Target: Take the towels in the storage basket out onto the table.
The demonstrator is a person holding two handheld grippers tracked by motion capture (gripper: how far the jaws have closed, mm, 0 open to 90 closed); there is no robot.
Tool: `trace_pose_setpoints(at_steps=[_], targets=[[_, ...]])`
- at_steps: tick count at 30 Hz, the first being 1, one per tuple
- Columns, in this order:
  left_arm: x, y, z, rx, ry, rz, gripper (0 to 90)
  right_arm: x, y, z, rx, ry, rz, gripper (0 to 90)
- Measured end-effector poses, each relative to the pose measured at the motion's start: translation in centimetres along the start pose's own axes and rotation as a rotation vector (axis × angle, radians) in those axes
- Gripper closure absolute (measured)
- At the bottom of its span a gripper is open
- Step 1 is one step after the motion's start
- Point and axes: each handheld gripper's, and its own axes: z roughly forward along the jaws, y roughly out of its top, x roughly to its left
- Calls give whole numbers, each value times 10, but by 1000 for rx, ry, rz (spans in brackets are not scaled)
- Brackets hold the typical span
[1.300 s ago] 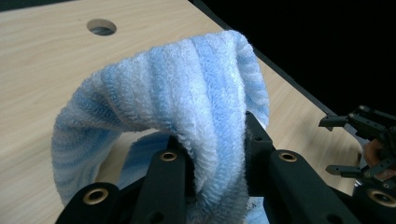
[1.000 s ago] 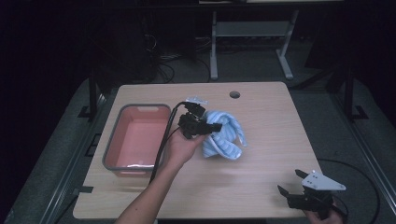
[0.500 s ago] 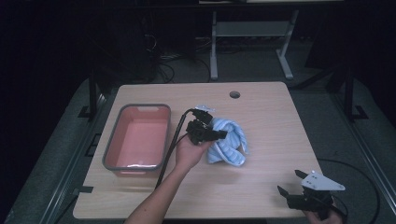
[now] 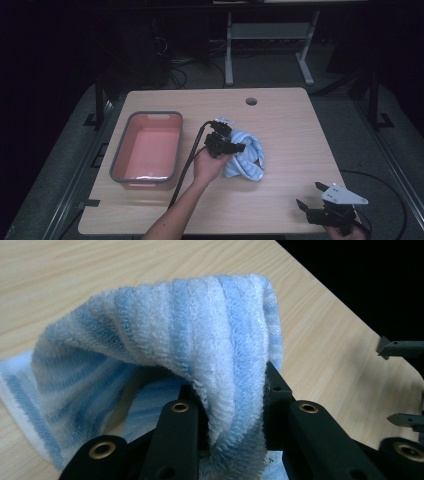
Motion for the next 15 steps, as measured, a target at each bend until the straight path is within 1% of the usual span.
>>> trace_pose_setpoints(at_steps=[3, 6, 7, 9, 10, 12, 13, 15], targets=[[2, -2, 5, 3, -3, -6, 739, 0, 0, 0, 0, 0, 1, 152], [0, -2, 7, 2, -13, -8, 738, 0, 0, 0, 1, 0, 0, 152], [-2, -2, 8, -1, -10, -9, 738, 0, 0, 0, 1, -1, -1, 152], [-3, -3, 10, 9, 0, 10, 738, 0, 0, 0, 2, 0, 0, 151], [-4, -4, 11, 4, 0, 3, 737, 1, 0, 0, 3, 1, 2, 152], [-4, -5, 13, 17, 9, 15, 736, 1, 0, 0, 3, 0, -1, 152], [-5, -6, 15, 13, 9, 3, 735, 1, 0, 0, 4, 1, -1, 152], [-5, -8, 17, 13, 9, 2, 733, 2, 0, 0, 4, 2, -3, 152]])
